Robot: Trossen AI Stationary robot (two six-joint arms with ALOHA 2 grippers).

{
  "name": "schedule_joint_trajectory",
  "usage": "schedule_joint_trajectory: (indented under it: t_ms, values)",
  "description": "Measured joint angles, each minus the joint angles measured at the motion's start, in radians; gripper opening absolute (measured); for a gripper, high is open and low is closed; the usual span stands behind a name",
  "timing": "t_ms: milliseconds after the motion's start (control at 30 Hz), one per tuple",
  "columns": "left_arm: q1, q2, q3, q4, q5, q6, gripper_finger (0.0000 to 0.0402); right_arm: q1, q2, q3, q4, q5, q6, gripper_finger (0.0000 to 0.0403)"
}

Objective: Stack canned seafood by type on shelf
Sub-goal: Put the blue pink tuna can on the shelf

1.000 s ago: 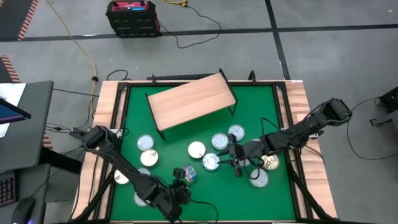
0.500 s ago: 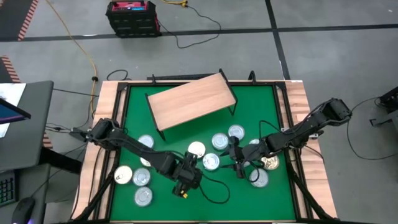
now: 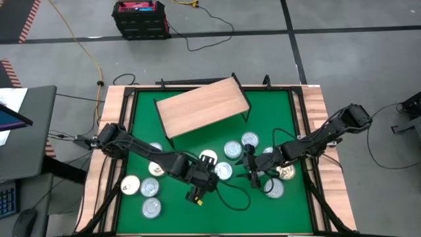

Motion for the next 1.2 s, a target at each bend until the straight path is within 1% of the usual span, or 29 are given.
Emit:
schedule_joint_trajectory:
  t_ms: [200,300,367,467,567,667,733,800,867,967,1200]
  values:
    - [0.002,0.0,0.018,-0.066,-0.023,-0.036,0.0318,0.012,0.0,0.0,-0.023,0.001,0.026,0.0265]
    - [-0.005,0.015,0.022,-0.046,-0.013,-0.04,0.0318,0.027,0.0,0.0,-0.019,0.007,0.027,0.0265]
    - [-0.015,0.043,0.048,-0.049,0.005,-0.046,0.0318,0.031,0.0,0.0,-0.017,0.014,0.026,0.0265]
    - [-0.04,0.138,0.157,-0.058,0.036,-0.027,0.0318,0.035,0.0,0.0,-0.024,0.029,0.027,0.0265]
    - [-0.069,0.244,0.322,-0.203,0.024,0.071,0.0318,0.038,0.0,0.0,-0.026,0.031,0.029,0.0265]
    - [-0.081,0.324,0.477,-0.382,-0.021,0.11,0.0318,0.049,0.0,0.0,-0.026,0.031,0.029,0.0265]
    - [-0.078,0.364,0.548,-0.441,-0.013,0.123,0.0318,0.058,0.0,0.0,-0.026,0.031,0.029,0.0265]
    - [-0.074,0.393,0.596,-0.462,0.016,0.141,0.0318,0.066,0.0,0.0,-0.026,0.031,0.028,0.0265]
    - [-0.069,0.408,0.62,-0.474,0.045,0.16,0.0318,0.069,0.0,0.0,-0.026,0.031,0.028,0.0265]
    - [-0.063,0.409,0.623,-0.484,0.068,0.183,0.0318,0.073,0.0,0.0,-0.026,0.031,0.028,0.0265]
    - [-0.052,0.412,0.606,-0.51,0.046,0.279,0.0318,0.073,0.0,0.0,-0.028,0.031,0.025,0.0265]
